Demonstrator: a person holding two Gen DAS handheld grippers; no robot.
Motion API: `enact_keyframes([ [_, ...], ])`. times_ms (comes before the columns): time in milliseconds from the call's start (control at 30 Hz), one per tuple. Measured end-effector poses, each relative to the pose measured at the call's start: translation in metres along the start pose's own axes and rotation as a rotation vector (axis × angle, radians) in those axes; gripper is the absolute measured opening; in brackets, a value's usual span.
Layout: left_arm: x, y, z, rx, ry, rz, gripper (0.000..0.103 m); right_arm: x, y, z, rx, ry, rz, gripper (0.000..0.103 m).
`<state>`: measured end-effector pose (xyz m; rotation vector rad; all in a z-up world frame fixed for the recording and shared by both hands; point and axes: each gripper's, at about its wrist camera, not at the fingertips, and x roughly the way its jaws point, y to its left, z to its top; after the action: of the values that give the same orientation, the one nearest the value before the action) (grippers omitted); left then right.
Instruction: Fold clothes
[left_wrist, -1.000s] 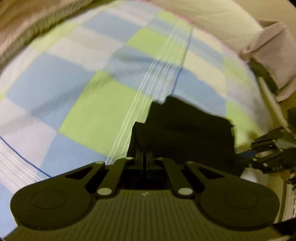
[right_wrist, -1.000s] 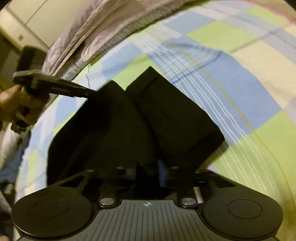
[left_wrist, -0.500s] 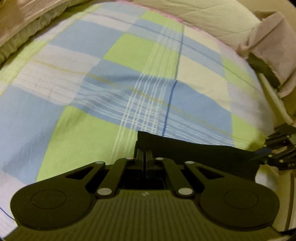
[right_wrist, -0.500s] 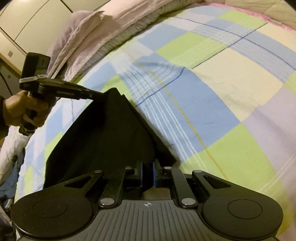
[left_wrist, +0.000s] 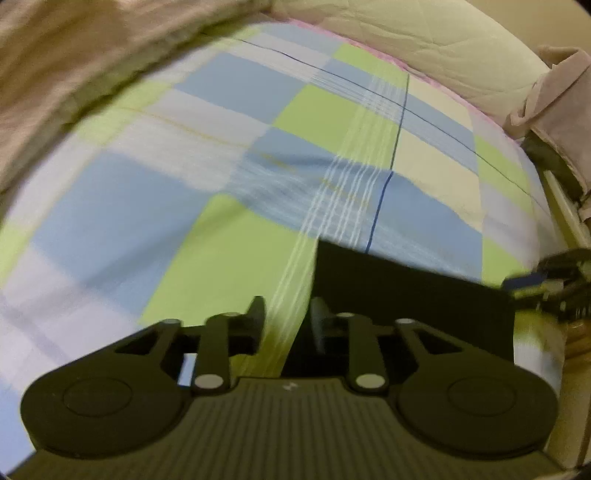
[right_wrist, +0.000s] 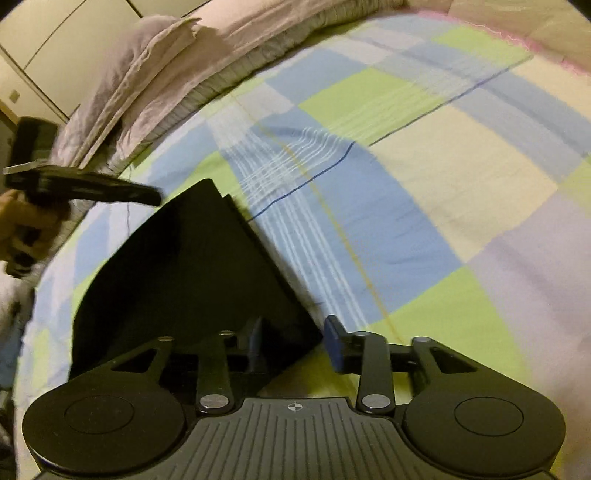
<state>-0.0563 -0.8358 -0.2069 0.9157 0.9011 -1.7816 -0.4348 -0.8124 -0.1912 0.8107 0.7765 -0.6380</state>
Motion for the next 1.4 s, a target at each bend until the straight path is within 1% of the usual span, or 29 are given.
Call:
enact_keyframes([
  [33, -0.014, 0.003, -0.011, -0.001, -0.009, 0.021, 0.031, -0.006, 0.003, -0.004, -0.006, -0.007, -0.014, 0.046],
  [100, -0.042, 0.005, -0.04, 0.016, -0.015, 0.08, 0.039, -0.017, 0.012, -0.016, -0.017, -0.007, -0.033, 0.047],
  [167, -0.065, 0.002, -0.073, 0.061, 0.0, 0.135, 0.044, -0.022, 0.026, -0.032, -0.02, 0.006, -0.014, 0.048],
  [233, -0.083, -0.004, -0.108, 0.094, 0.026, 0.161, 0.05, -0.026, 0.044, -0.051, -0.016, 0.029, 0.02, 0.05],
  [300, -0.095, -0.01, -0.142, 0.094, 0.049, 0.167, 0.062, -0.027, 0.066, -0.074, 0.003, 0.064, 0.072, 0.066],
  [333, -0.098, -0.011, -0.158, 0.083, 0.052, 0.164, 0.063, -0.026, 0.077, -0.086, 0.021, 0.078, 0.102, 0.078],
  [400, -0.102, -0.008, -0.187, 0.048, 0.041, 0.153, 0.063, -0.022, 0.099, -0.11, 0.071, 0.105, 0.165, 0.08],
  [467, -0.101, 0.002, -0.209, -0.022, -0.001, 0.144, 0.063, -0.016, 0.119, -0.131, 0.135, 0.129, 0.223, 0.08],
  [567, -0.094, 0.024, -0.232, -0.169, -0.091, 0.121, 0.063, -0.011, 0.149, -0.155, 0.203, 0.116, 0.28, 0.08],
  [600, -0.091, 0.031, -0.24, -0.218, -0.121, 0.112, 0.063, -0.008, 0.157, -0.162, 0.212, 0.107, 0.288, 0.08],
  [667, -0.082, 0.045, -0.249, -0.295, -0.167, 0.061, 0.063, 0.001, 0.172, -0.172, 0.231, 0.083, 0.29, 0.08],
  [800, -0.062, 0.064, -0.254, -0.384, -0.232, -0.031, 0.063, 0.017, 0.185, -0.186, 0.325, 0.0, 0.288, 0.081],
  [867, -0.055, 0.069, -0.256, -0.411, -0.259, -0.061, 0.063, 0.025, 0.185, -0.191, 0.365, -0.051, 0.273, 0.084],
  [900, -0.05, 0.068, -0.256, -0.4, -0.257, -0.067, 0.057, 0.028, 0.182, -0.192, 0.385, -0.068, 0.278, 0.084],
  [933, -0.048, 0.065, -0.256, -0.372, -0.257, -0.07, 0.056, 0.033, 0.179, -0.192, 0.412, -0.084, 0.291, 0.084],
  [967, -0.047, 0.061, -0.255, -0.341, -0.26, -0.066, 0.051, 0.037, 0.176, -0.192, 0.435, -0.1, 0.303, 0.084],
  [1000, -0.046, 0.058, -0.255, -0.311, -0.262, -0.063, 0.039, 0.04, 0.172, -0.192, 0.45, -0.114, 0.318, 0.083],
  [1033, -0.046, 0.057, -0.254, -0.298, -0.263, -0.075, 0.033, 0.044, 0.167, -0.192, 0.461, -0.13, 0.34, 0.083],
  [1067, -0.046, 0.053, -0.253, -0.286, -0.263, -0.076, 0.029, 0.047, 0.163, -0.191, 0.47, -0.142, 0.364, 0.083],
  [1100, -0.047, 0.048, -0.253, -0.271, -0.267, -0.059, 0.024, 0.05, 0.158, -0.19, 0.473, -0.148, 0.384, 0.08],
  [1133, -0.048, 0.043, -0.253, -0.256, -0.27, -0.042, 0.023, 0.055, 0.154, -0.187, 0.464, -0.137, 0.394, 0.055],
  [1167, -0.05, 0.038, -0.253, -0.242, -0.274, -0.025, 0.019, 0.059, 0.151, -0.184, 0.454, -0.121, 0.41, 0.016],
  [1200, -0.052, 0.033, -0.256, -0.248, -0.285, -0.01, 0.017, 0.063, 0.146, -0.181, 0.442, -0.093, 0.438, 0.014],
  [1267, -0.059, 0.023, -0.264, -0.279, -0.313, 0.003, 0.015, 0.059, 0.138, -0.175, 0.388, -0.069, 0.478, 0.01],
  [1400, -0.077, -0.014, -0.292, -0.317, -0.36, -0.007, 0.012, 0.032, 0.113, -0.166, 0.235, -0.034, 0.539, 0.008],
])
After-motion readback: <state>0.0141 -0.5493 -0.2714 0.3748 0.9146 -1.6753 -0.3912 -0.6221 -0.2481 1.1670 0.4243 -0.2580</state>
